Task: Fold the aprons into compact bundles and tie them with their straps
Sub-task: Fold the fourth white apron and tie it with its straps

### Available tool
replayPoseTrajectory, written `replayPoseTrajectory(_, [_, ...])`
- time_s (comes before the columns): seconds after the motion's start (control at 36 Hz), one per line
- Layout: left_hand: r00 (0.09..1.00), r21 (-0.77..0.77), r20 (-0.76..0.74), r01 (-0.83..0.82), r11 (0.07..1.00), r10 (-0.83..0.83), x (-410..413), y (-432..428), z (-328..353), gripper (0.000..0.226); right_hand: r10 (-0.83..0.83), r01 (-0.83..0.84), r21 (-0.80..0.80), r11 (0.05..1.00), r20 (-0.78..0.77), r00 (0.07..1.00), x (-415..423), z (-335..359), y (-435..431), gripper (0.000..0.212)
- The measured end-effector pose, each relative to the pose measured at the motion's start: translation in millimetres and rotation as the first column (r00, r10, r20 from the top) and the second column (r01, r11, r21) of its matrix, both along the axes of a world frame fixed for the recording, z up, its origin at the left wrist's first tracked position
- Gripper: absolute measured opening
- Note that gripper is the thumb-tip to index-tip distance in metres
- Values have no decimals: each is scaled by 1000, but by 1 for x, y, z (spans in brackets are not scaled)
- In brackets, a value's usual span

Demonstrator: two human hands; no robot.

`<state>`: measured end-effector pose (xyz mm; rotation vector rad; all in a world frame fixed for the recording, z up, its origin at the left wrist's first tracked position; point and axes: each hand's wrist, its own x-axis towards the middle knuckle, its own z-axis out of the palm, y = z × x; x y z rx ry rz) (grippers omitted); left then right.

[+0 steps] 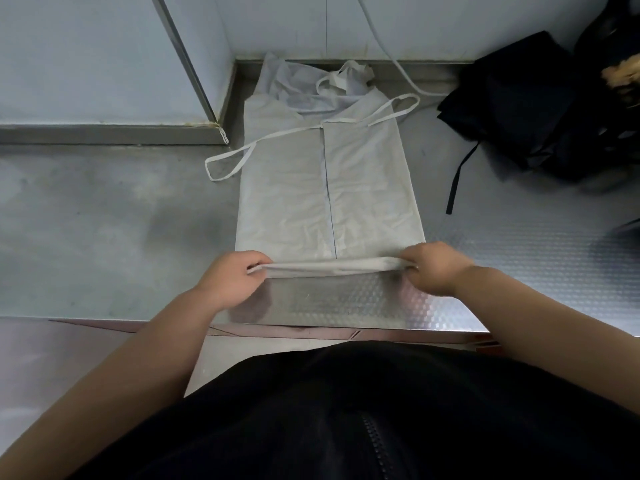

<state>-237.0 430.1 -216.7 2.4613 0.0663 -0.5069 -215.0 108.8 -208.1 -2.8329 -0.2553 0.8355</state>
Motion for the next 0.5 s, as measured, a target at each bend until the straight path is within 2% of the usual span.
replayPoseTrajectory(0.08, [983, -166, -50, -185, 969, 179, 2, 9, -1, 14, -211, 213, 133, 968, -28, 977, 8, 2, -5, 17])
replayPoseTrajectory(0.14, [963, -162, -47, -271, 949, 267, 5, 12, -5, 6, -302, 303, 165, 938, -37, 953, 12, 1, -7, 20])
replayPoseTrajectory(0.17, [954, -128, -32, -300, 945, 298, 5, 12, -6, 4, -344, 344, 168, 924, -32, 939, 13, 0, -7, 21])
replayPoseTrajectory(0.28, [940, 95, 44, -341, 935, 338, 10, 7, -12, 20, -509, 503, 157, 850, -2, 861, 16, -10, -5, 29])
replayPoseTrajectory(0.36, [928, 196, 80, -372, 907, 363, 14, 5, -16, 35, -536, 532, 119, 838, 3, 844, 17, -16, -1, 35])
replayPoseTrajectory(0.5, [931, 266, 88, -365, 892, 355, 20, 0, -24, 37, -547, 543, 86, 835, 22, 837, 19, -17, 3, 36])
